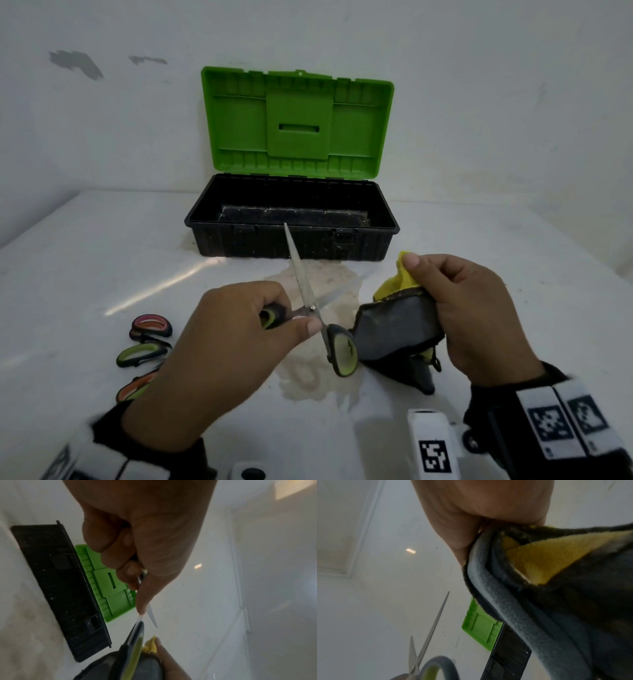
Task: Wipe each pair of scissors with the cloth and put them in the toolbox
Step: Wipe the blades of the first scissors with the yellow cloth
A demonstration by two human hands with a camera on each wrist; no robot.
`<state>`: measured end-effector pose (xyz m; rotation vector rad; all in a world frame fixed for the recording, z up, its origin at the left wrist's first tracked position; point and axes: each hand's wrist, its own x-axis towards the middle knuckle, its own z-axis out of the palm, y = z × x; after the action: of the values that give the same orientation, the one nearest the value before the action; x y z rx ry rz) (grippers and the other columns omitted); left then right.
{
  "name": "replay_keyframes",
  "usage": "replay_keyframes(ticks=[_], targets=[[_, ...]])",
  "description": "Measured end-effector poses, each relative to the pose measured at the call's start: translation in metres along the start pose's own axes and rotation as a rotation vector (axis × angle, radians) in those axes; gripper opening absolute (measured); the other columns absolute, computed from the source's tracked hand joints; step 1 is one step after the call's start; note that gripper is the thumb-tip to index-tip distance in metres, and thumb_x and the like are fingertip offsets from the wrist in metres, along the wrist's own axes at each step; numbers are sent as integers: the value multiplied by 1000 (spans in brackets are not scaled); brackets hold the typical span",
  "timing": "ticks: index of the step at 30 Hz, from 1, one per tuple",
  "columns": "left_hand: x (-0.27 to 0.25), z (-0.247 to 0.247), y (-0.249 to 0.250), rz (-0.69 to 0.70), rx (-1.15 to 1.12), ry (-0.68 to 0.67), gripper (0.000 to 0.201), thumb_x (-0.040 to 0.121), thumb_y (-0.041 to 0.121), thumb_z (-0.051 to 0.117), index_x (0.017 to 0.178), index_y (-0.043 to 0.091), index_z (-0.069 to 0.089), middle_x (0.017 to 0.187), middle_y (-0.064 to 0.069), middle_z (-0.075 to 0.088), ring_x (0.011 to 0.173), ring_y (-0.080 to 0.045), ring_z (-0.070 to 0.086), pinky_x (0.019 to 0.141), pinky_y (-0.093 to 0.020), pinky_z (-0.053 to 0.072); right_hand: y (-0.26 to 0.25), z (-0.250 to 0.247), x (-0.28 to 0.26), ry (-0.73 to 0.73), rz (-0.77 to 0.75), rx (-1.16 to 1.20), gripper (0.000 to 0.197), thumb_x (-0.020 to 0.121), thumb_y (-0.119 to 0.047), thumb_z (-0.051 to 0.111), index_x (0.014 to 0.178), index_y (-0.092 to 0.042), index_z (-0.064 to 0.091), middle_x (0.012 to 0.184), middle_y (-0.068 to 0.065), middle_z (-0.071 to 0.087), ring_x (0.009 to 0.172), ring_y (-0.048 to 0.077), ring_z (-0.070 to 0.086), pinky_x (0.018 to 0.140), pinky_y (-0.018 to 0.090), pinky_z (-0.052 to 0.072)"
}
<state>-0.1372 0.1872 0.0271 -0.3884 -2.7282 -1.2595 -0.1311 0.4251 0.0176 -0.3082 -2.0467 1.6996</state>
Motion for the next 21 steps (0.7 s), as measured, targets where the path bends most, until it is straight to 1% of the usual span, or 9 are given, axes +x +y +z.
replay_keyframes(ticks=[2,4,6,8,11,13,17,19,21], targets=[[1,-1,-2,-35,-104,-68,31,71,50,78,60,25,63,50,12,53,48,-1,49,50,-19,41,-6,1,-8,4,-79,-7,27,80,-39,74,73,-12,74,73,7,74,64,14,64,62,31,52],[0,1,-2,-68,-171,-116,27,71,49,78,64,27,65,49,10,50,45,-2,46,52,-24,40,-13,3,-16,0,-199,-48,22,82,-37,73,74,-16,74,72,1,74,66,13,68,63,29,53],[-1,3,-1,-76,-191,-124,29,71,51,77,67,24,66,49,8,48,44,-3,42,51,-22,37,-17,5,-24,-41,-316,-154,15,83,-35,73,76,-22,74,76,-4,74,71,12,69,65,28,54],[-1,6,-2,-95,-212,-115,36,70,53,77,67,18,65,50,6,44,44,-3,38,50,-22,34,-16,10,-32,-95,-389,-286,11,81,-36,76,77,-27,73,78,-11,72,74,9,66,64,20,51],[-1,8,0,-117,-222,-94,37,68,54,77,66,19,65,50,6,46,44,-2,39,49,-21,35,-11,22,-41,-131,-537,-439,12,78,-41,76,77,-30,71,76,-17,68,78,-1,60,65,11,44],[-1,9,2,-106,-192,-75,38,68,56,76,65,20,65,52,6,50,45,-2,43,49,-21,36,-7,27,-44,-113,-608,-492,16,78,-44,72,80,-28,72,74,-20,64,83,-4,55,65,11,43],[-4,10,6,-71,-125,-44,40,70,57,73,63,19,63,52,7,50,46,-1,45,43,-14,35,-9,33,-45,-49,-695,-523,24,81,-47,61,83,-26,73,76,-20,62,81,-12,48,69,20,43],[-4,9,8,-59,-111,-26,38,71,55,73,60,20,61,51,7,50,46,-1,46,44,-11,38,-9,36,-45,-34,-758,-545,21,82,-42,63,83,-24,74,77,-14,68,78,-9,45,72,22,41],[-3,8,10,-47,-78,-7,37,70,55,73,61,21,61,52,4,50,46,-3,44,44,-13,37,-8,38,-45,-53,-808,-570,18,84,-38,66,85,-23,76,80,-11,71,79,-2,51,78,24,38]])
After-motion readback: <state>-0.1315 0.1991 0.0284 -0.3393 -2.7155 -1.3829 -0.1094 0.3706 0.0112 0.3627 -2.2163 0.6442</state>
